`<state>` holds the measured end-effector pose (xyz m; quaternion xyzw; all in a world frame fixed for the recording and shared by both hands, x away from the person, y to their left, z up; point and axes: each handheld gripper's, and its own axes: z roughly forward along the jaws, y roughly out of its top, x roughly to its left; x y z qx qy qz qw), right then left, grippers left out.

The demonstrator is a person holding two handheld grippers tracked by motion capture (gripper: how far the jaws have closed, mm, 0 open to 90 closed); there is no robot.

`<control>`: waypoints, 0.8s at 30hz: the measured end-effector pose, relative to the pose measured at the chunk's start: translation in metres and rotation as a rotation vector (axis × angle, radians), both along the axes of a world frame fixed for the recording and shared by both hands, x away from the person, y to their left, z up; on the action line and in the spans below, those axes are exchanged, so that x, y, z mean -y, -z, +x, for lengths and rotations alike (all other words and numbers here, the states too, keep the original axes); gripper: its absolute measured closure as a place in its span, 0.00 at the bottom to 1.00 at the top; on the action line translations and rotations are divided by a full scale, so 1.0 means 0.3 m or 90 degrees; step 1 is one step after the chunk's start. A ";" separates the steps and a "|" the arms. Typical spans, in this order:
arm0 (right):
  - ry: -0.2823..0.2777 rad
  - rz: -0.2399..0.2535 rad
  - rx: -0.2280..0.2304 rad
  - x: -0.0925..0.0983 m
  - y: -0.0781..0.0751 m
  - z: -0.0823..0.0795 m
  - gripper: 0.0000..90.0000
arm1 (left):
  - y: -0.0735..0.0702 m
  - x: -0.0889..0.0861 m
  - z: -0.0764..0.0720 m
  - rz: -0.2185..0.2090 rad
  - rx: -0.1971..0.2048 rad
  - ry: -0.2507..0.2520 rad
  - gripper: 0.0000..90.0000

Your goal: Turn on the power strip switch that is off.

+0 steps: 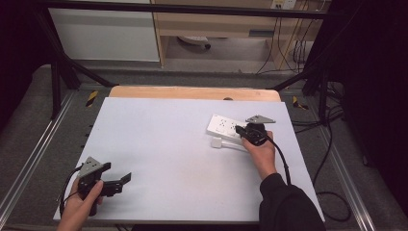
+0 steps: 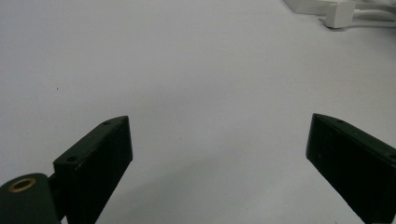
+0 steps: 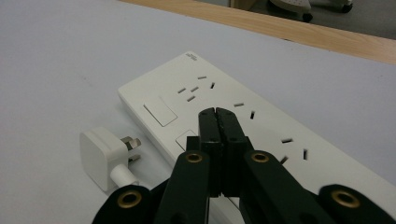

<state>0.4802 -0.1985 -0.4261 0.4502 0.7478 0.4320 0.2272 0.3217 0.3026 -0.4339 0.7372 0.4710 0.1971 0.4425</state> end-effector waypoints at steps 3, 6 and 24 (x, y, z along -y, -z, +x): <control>-0.003 -0.002 -0.002 -0.010 0.008 0.002 1.00 | 0.000 0.000 -0.001 0.000 -0.001 0.000 0.08; -0.006 -0.005 -0.003 -0.017 0.018 0.006 1.00 | 0.000 0.000 -0.001 0.000 0.000 0.000 0.08; -0.006 -0.021 -0.010 -0.034 0.046 0.012 1.00 | -0.001 -0.001 0.000 -0.001 0.000 0.000 0.08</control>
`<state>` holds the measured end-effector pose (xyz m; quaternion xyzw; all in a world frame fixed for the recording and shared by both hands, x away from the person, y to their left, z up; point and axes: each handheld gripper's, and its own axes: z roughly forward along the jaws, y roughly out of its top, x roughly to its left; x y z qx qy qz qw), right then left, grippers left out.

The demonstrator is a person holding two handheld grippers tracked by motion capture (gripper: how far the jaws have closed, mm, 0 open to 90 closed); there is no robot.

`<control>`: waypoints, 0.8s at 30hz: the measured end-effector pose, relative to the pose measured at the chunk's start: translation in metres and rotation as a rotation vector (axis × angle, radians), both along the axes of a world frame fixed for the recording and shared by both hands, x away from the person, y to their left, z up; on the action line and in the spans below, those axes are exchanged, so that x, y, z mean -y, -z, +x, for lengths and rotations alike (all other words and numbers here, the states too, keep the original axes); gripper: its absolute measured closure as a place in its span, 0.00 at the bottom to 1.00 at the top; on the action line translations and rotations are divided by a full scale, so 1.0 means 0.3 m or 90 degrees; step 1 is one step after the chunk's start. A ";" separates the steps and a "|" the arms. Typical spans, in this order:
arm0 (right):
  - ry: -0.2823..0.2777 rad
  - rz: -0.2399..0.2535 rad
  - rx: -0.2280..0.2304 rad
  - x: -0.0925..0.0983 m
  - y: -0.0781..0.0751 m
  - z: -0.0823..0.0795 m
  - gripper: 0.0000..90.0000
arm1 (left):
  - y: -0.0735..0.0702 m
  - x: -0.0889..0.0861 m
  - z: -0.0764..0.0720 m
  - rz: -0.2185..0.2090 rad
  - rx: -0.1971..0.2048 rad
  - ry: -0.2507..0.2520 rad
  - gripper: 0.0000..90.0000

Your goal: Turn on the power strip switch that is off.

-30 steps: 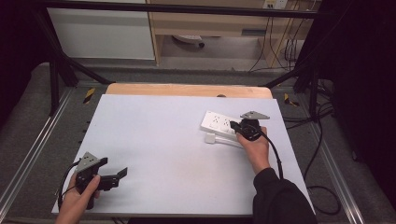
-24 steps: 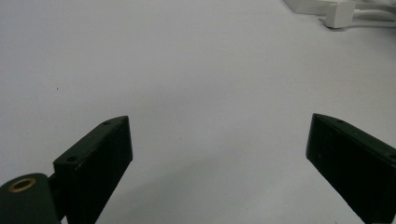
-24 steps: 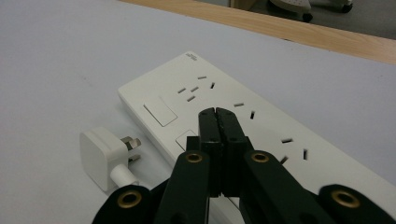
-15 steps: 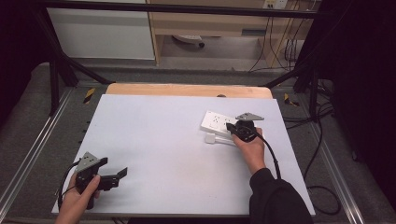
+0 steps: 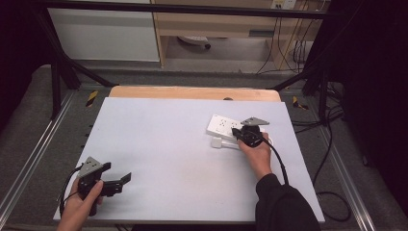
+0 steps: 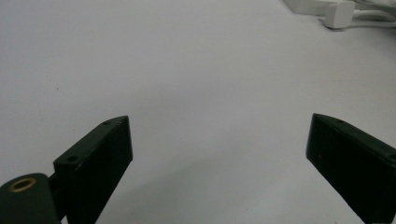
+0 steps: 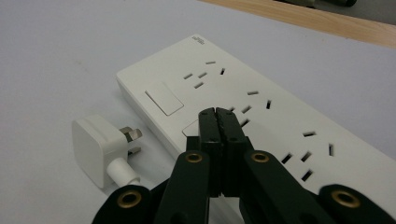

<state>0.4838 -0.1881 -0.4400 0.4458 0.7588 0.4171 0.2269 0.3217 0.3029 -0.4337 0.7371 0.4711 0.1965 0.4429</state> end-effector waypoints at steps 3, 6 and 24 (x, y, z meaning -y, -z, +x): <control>0.001 -0.002 0.002 0.005 0.001 0.002 1.00 | 0.000 0.000 0.000 0.001 0.000 0.000 0.08; 0.002 -0.006 0.005 0.007 0.003 0.003 1.00 | 0.000 0.000 0.000 0.000 0.000 0.000 0.08; 0.004 0.003 0.011 0.000 0.017 0.000 1.00 | 0.000 0.001 0.000 0.000 0.000 0.001 0.08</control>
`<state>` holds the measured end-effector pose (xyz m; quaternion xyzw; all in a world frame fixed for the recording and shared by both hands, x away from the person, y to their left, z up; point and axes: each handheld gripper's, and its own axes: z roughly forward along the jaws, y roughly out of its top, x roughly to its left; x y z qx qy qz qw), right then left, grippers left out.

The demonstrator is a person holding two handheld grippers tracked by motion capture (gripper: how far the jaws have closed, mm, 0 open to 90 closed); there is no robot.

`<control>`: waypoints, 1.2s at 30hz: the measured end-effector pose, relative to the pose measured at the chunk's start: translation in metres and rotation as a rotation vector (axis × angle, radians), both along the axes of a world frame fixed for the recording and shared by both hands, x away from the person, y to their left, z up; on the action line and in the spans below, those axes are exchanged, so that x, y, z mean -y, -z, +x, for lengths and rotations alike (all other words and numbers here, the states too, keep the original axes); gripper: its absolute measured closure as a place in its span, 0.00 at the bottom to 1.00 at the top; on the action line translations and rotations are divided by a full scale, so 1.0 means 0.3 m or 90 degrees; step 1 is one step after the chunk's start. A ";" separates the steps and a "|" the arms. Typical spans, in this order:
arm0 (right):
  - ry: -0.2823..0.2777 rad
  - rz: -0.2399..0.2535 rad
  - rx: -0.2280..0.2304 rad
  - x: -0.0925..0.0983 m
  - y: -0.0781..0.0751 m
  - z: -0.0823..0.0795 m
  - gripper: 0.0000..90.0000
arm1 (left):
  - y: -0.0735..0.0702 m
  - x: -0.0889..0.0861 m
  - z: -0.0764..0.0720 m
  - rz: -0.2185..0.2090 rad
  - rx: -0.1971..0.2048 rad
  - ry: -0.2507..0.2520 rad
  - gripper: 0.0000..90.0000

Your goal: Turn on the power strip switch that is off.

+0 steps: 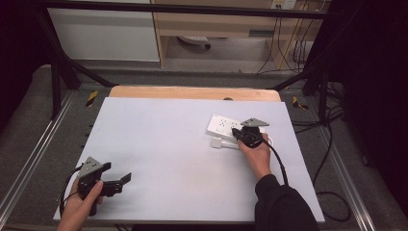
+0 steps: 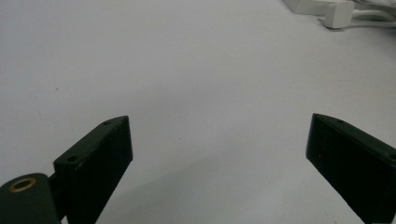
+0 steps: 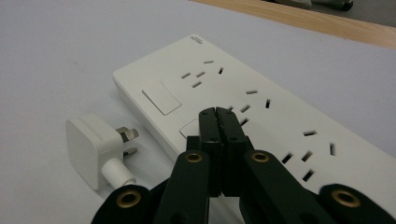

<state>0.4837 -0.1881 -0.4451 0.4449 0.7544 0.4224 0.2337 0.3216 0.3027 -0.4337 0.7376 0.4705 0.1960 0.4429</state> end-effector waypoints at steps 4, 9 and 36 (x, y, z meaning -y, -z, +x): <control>-0.001 0.004 0.004 0.002 0.004 -0.001 1.00 | 0.000 0.000 0.001 0.001 0.000 0.001 0.08; -0.004 0.012 0.008 0.007 0.008 0.000 1.00 | 0.001 0.001 0.001 0.000 -0.001 0.001 0.08; 0.008 0.018 0.021 -0.001 0.020 -0.012 1.00 | 0.001 0.001 -0.001 0.000 -0.001 0.001 0.08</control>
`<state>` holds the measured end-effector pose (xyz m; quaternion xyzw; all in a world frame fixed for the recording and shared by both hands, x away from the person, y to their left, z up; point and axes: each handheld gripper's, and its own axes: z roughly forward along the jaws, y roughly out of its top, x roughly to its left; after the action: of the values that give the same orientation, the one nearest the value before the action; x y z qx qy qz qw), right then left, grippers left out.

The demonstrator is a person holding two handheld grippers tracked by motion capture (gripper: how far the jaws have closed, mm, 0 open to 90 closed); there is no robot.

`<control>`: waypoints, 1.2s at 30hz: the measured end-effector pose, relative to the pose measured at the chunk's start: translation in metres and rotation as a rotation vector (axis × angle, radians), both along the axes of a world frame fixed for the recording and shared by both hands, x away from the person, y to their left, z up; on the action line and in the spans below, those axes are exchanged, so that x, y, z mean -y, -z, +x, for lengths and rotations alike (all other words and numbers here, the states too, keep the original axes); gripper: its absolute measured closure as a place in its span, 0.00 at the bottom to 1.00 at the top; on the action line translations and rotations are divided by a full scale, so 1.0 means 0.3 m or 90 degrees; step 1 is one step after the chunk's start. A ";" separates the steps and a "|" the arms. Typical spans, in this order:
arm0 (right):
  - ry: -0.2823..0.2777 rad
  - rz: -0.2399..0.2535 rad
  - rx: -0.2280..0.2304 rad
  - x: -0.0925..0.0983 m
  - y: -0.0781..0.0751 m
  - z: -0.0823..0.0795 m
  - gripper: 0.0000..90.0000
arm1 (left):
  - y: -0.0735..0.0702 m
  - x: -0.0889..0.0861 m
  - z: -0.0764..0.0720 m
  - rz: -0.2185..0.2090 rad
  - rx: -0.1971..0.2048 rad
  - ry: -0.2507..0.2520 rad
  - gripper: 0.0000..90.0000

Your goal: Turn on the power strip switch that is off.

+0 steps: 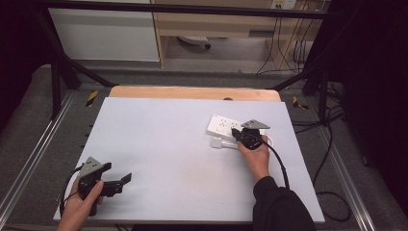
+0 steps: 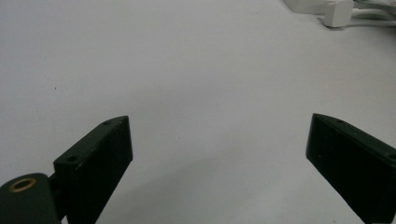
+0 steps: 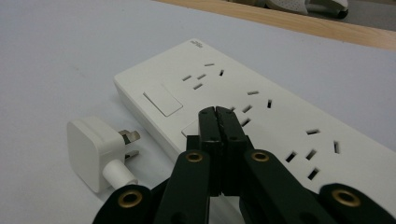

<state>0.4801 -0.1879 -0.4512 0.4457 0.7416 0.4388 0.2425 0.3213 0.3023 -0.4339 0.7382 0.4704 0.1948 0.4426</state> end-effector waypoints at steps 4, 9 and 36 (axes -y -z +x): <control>0.011 0.007 0.004 0.006 0.008 -0.008 1.00 | 0.000 -0.001 0.001 0.001 0.000 0.001 0.08; 0.014 0.005 -0.002 0.006 0.004 -0.006 1.00 | 0.000 0.001 0.000 0.001 -0.001 0.000 0.08; 0.002 -0.018 -0.005 0.014 -0.054 -0.007 1.00 | 0.002 -0.001 0.002 0.005 -0.002 -0.001 0.08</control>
<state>0.4781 -0.1921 -0.4351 0.4450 0.7482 0.4259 0.2465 0.3218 0.3027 -0.4345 0.7396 0.4710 0.1961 0.4390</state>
